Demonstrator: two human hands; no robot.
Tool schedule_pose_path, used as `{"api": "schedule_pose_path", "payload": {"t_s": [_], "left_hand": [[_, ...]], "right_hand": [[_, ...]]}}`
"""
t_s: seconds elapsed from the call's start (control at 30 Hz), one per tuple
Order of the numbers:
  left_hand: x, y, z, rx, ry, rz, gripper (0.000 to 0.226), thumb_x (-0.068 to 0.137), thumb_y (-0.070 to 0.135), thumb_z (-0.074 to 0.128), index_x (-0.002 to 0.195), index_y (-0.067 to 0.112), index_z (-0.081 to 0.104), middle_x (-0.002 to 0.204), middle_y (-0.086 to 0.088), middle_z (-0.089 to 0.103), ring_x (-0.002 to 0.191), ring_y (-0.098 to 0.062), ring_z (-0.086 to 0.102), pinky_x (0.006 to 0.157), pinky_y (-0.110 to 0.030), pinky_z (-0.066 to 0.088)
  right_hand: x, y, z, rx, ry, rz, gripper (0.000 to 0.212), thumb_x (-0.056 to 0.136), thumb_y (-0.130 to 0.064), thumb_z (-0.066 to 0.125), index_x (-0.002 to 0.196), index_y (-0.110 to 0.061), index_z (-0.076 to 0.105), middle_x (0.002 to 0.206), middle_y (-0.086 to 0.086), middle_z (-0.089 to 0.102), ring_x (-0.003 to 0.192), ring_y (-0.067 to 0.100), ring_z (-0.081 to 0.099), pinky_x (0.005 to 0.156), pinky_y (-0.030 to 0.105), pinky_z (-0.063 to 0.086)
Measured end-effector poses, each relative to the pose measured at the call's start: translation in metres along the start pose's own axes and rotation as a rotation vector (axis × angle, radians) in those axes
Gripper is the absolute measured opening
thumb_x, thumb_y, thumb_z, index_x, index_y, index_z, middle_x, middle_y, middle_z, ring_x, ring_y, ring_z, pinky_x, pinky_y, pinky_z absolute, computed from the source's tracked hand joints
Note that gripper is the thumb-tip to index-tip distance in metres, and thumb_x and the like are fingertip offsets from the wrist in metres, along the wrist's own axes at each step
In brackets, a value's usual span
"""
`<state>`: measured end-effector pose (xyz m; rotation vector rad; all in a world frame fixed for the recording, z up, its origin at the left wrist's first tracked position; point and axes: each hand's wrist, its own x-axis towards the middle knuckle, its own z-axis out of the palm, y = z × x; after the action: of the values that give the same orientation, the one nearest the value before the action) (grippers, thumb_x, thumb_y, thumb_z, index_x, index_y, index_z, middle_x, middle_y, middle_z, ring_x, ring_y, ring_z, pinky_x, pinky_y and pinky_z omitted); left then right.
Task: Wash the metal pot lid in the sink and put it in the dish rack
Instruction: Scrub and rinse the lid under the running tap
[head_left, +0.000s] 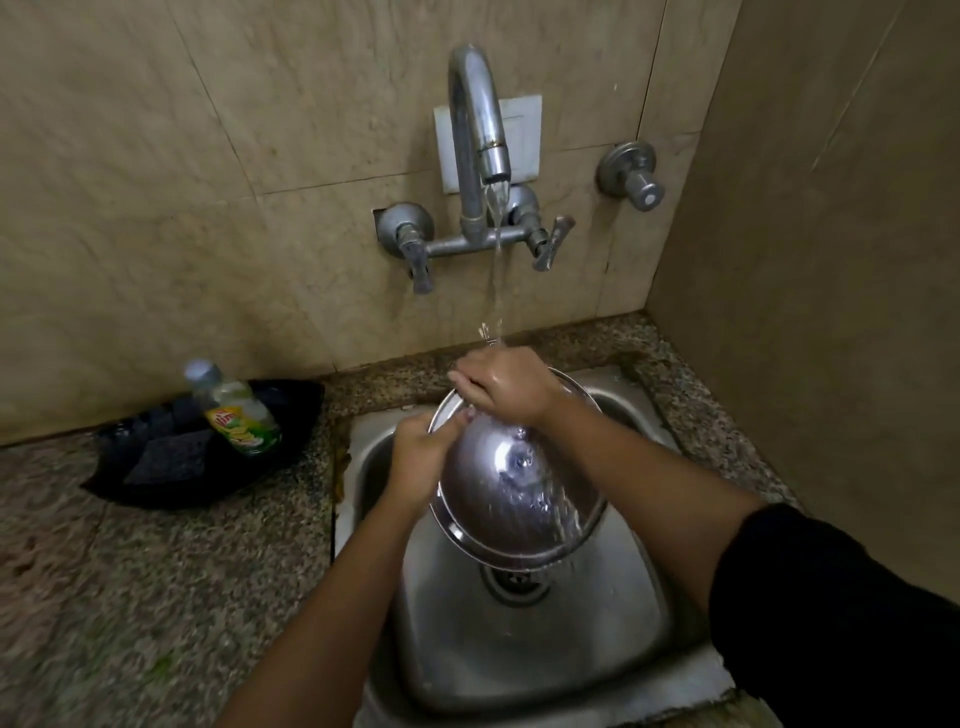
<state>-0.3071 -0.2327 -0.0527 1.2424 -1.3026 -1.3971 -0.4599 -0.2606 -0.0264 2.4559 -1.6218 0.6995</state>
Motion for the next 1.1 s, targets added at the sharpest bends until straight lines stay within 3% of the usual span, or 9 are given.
{"api": "schedule_pose_path", "payload": {"t_s": [0.1,0.23,0.43,0.57,0.7,0.9,1.0,1.07,1.1], "left_hand": [[-0.004,-0.007,-0.010,-0.144,0.146,-0.001,0.010,0.084,0.018,0.070,0.078,0.011,0.072,0.067,0.002,0.073,0.064,-0.009,0.066,0.061,-0.025,0.054],[-0.003,-0.017,-0.015,-0.349,0.047,-0.229,0.026,0.081,0.023,0.072,0.099,0.004,0.072,0.100,-0.020,0.073,0.093,-0.037,0.069,0.087,-0.052,0.054],[0.007,-0.010,-0.001,-0.242,-0.022,-0.235,0.032,0.077,0.022,0.076,0.102,0.001,0.071,0.098,-0.022,0.074,0.091,-0.039,0.071,0.086,-0.052,0.055],[0.005,-0.011,-0.006,-0.252,0.093,-0.265,0.026,0.081,0.025,0.073,0.096,0.004,0.072,0.087,-0.014,0.075,0.070,-0.024,0.072,0.063,-0.032,0.060],[0.008,-0.024,-0.022,-0.281,0.031,-0.372,0.036,0.081,0.028,0.072,0.108,0.005,0.069,0.103,-0.019,0.073,0.089,-0.033,0.071,0.076,-0.044,0.059],[-0.004,-0.047,-0.017,-0.206,-0.116,-0.800,0.023,0.084,0.024,0.064,0.100,0.007,0.066,0.075,-0.014,0.074,0.076,-0.027,0.067,0.068,-0.039,0.055],[-0.010,-0.062,-0.025,-0.395,-0.101,-0.759,0.020,0.084,0.021,0.061,0.096,0.005,0.064,0.078,-0.018,0.071,0.072,-0.026,0.064,0.069,-0.036,0.053],[-0.012,-0.063,-0.024,-0.498,-0.128,-0.700,0.036,0.086,0.041,0.059,0.105,0.011,0.066,0.082,-0.011,0.073,0.072,-0.022,0.066,0.058,-0.031,0.050],[-0.012,-0.061,-0.020,-0.519,-0.122,-0.663,0.049,0.087,0.054,0.052,0.112,0.014,0.067,0.094,-0.009,0.074,0.083,-0.023,0.067,0.064,-0.033,0.051]], "right_hand": [[-0.005,0.024,-0.004,0.050,0.004,0.316,0.050,0.099,-0.042,0.029,0.081,-0.013,0.067,0.079,0.015,0.071,0.072,0.035,0.066,0.059,0.036,0.045],[-0.025,0.041,-0.010,0.111,0.128,0.556,0.045,0.102,-0.031,0.035,0.085,-0.004,0.066,0.083,0.024,0.069,0.076,0.040,0.064,0.063,0.039,0.043],[-0.032,0.040,-0.018,0.087,0.108,0.459,0.031,0.100,-0.025,0.042,0.091,-0.005,0.064,0.092,0.018,0.064,0.082,0.035,0.061,0.069,0.039,0.046],[-0.085,0.052,-0.029,0.289,0.119,0.477,0.033,0.095,-0.027,0.049,0.128,-0.024,0.055,0.131,0.001,0.055,0.113,0.016,0.055,0.096,0.038,0.047],[-0.139,0.050,-0.029,-0.077,0.075,-0.054,0.048,0.088,-0.011,0.061,0.135,-0.018,0.053,0.144,0.009,0.049,0.131,0.028,0.045,0.107,0.042,0.033],[-0.127,0.030,-0.040,0.120,-0.179,-0.137,0.026,0.082,-0.008,0.059,0.103,-0.020,0.069,0.103,-0.003,0.070,0.105,0.017,0.059,0.098,0.029,0.034],[-0.120,0.024,-0.047,0.395,-0.261,0.070,0.009,0.092,-0.015,0.058,0.100,-0.013,0.063,0.095,0.000,0.065,0.091,0.011,0.059,0.083,0.033,0.047],[-0.116,0.021,-0.044,0.711,-0.212,0.293,0.009,0.094,-0.013,0.058,0.100,-0.006,0.059,0.091,0.006,0.061,0.085,0.010,0.058,0.077,0.032,0.047],[-0.113,0.021,-0.040,0.865,-0.138,0.409,0.008,0.094,-0.011,0.058,0.099,-0.005,0.059,0.087,0.009,0.059,0.081,0.012,0.058,0.074,0.030,0.047]]}}
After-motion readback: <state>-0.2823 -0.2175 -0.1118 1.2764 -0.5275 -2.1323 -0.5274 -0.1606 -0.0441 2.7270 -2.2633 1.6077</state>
